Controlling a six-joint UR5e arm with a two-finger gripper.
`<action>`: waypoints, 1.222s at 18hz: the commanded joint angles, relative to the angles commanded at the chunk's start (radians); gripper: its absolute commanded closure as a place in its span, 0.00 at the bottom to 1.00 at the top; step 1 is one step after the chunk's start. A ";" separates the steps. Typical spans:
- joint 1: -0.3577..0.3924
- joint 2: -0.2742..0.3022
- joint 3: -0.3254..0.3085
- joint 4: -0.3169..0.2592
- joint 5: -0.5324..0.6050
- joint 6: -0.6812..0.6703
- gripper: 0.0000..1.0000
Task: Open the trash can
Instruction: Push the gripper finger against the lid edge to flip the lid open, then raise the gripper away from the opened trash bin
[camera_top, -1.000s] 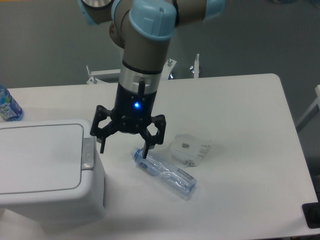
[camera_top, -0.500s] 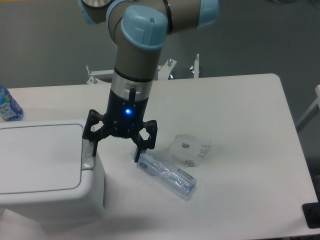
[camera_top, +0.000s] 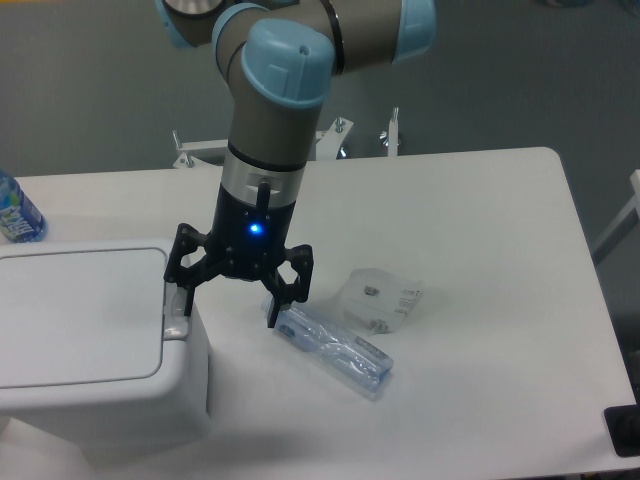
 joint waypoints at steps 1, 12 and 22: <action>-0.002 0.000 -0.002 0.000 0.000 0.000 0.00; 0.035 0.002 0.127 0.003 0.018 0.015 0.00; 0.182 0.031 0.163 -0.118 0.380 0.309 0.00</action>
